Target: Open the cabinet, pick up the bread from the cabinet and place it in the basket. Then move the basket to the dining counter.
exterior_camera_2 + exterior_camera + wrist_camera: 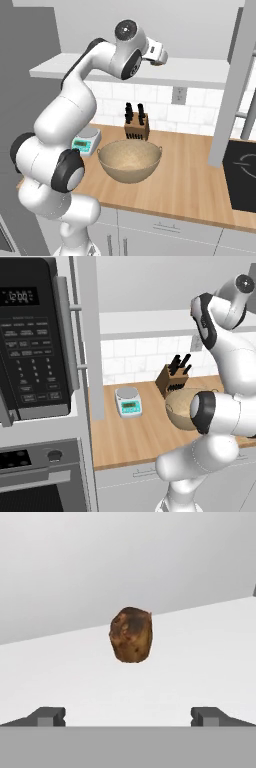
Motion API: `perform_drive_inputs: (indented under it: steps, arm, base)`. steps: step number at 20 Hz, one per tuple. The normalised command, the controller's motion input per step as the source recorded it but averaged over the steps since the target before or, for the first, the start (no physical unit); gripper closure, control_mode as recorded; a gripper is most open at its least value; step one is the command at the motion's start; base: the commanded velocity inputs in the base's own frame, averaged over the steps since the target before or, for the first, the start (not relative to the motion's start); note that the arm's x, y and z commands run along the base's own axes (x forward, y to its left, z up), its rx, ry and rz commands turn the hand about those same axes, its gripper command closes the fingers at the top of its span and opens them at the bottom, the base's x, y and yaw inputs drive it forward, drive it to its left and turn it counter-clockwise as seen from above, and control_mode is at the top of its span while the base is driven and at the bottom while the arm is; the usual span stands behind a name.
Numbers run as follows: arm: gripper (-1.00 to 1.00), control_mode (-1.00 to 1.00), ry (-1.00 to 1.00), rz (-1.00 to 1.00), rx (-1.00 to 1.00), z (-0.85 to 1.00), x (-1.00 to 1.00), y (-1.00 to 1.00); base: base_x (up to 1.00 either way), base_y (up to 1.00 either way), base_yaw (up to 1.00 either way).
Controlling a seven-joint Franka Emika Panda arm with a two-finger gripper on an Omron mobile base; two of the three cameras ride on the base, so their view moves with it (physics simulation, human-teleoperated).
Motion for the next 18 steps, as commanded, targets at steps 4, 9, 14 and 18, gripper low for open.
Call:
perform_drive_inputs:
  steps: [4,9,14,18]
  arm:
    - [-1.0,-1.0,0.0,0.0,0.0,-0.16,0.2,0.01]
    - [-1.0,-1.0,0.0,0.0,0.0,-0.12,0.36,0.0]
    - [-1.0,-1.0,0.0,0.0,0.0,-0.11,0.47,0.0]
    - [-1.0,-1.0,0.0,0.0,0.0,0.0,0.53,-0.02]
  base:
    - [0.0,0.0,0.0]
    - [0.0,0.0,0.0]
    - [0.0,0.0,0.0]
    - [0.0,0.0,0.0]
